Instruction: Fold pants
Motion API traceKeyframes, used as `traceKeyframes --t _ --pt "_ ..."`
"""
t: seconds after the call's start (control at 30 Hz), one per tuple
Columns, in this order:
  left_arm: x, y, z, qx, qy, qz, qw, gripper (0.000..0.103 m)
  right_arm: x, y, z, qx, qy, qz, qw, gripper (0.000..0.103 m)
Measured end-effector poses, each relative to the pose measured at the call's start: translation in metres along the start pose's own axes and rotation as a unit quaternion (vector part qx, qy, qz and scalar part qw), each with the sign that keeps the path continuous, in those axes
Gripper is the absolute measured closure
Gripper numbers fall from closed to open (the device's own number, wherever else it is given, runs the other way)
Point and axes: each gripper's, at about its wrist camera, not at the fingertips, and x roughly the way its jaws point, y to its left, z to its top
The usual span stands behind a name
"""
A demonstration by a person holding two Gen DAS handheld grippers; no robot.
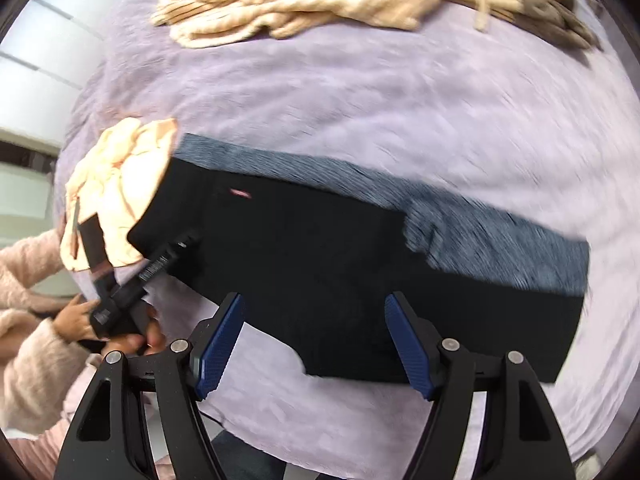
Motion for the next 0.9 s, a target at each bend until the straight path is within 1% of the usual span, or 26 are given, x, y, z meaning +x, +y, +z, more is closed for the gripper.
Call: traceKeyframes --t 0.03,0.07,0.13,0.2,0.23,0.27,0.3,0.4,0.43,0.5,0.57,0.63,0.67,0.7,0.73,0.77,0.8,0.87,0.9 --pt "-0.006 -0.02 -0.004 0.068 -0.027 0.045 0.9963 0.064 0.001 0.009 0.011 -0.012 0.007 0.009 1.0 0.025" --pt "-0.012 -0.042 -0.011 0.137 -0.056 0.088 0.9851 0.064 0.003 0.02 0.023 -0.025 0.015 0.02 0.999 0.025" --pt "-0.013 -0.068 -0.022 0.223 -0.085 0.137 0.9613 0.064 0.012 0.044 0.044 -0.05 0.036 0.037 0.997 0.024" --pt "-0.011 -0.079 -0.029 0.273 -0.097 0.161 0.9436 0.064 0.024 0.07 0.063 -0.071 0.062 0.047 0.994 0.024" --pt "-0.01 -0.08 -0.031 0.288 -0.099 0.169 0.9372 0.064 0.029 0.082 0.07 -0.078 0.074 0.051 0.993 0.024" --pt "-0.01 -0.08 -0.032 0.295 -0.098 0.173 0.9345 0.064 0.035 0.094 0.077 -0.086 0.085 0.054 0.991 0.024" --pt "-0.009 -0.079 -0.031 0.3 -0.097 0.174 0.933 0.064 0.044 0.11 0.087 -0.101 0.099 0.058 0.988 0.023" --pt "-0.007 -0.078 -0.029 0.305 -0.092 0.171 0.9323 0.064 0.063 0.15 0.102 -0.132 0.128 0.065 0.981 0.023" --pt "-0.006 -0.08 -0.03 0.309 -0.093 0.172 0.9306 0.064 0.069 0.159 0.105 -0.137 0.137 0.068 0.979 0.023" --pt "-0.007 -0.083 -0.03 0.316 -0.095 0.176 0.9275 0.064 0.089 0.178 0.109 -0.147 0.169 0.074 0.972 0.023" --pt "-0.008 -0.087 -0.029 0.316 -0.095 0.176 0.9273 0.064 0.107 0.19 0.107 -0.151 0.196 0.068 0.967 0.023" --pt "-0.011 -0.087 -0.027 0.312 -0.091 0.173 0.9297 0.064 0.127 0.196 0.104 -0.158 0.224 0.051 0.96 0.023" --pt "-0.012 -0.087 -0.024 0.31 -0.085 0.168 0.9319 0.064 0.135 0.197 0.101 -0.164 0.231 0.038 0.958 0.028" --pt "-0.015 -0.088 -0.023 0.307 -0.082 0.164 0.9337 0.064 0.138 0.196 0.098 -0.174 0.231 0.026 0.957 0.061" --pt "-0.023 -0.092 -0.024 0.31 -0.088 0.156 0.9338 0.064 0.136 0.193 0.096 -0.177 0.226 0.029 0.957 0.073" --pt "-0.026 -0.094 -0.02 0.313 -0.094 0.15 0.933 0.064 0.128 0.186 0.096 -0.171 0.212 0.039 0.961 0.077" --pt "-0.035 -0.102 -0.019 0.321 -0.103 0.144 0.9303 0.064 0.12 0.18 0.096 -0.167 0.2 0.049 0.964 0.079" --pt "-0.05 -0.117 -0.017 0.329 -0.118 0.132 0.9276 0.063 0.098 0.16 0.094 -0.152 0.178 0.081 0.969 0.08" --pt "-0.06 -0.127 -0.015 0.331 -0.126 0.123 0.9271 0.063 0.083 0.146 0.092 -0.139 0.165 0.104 0.971 0.08"
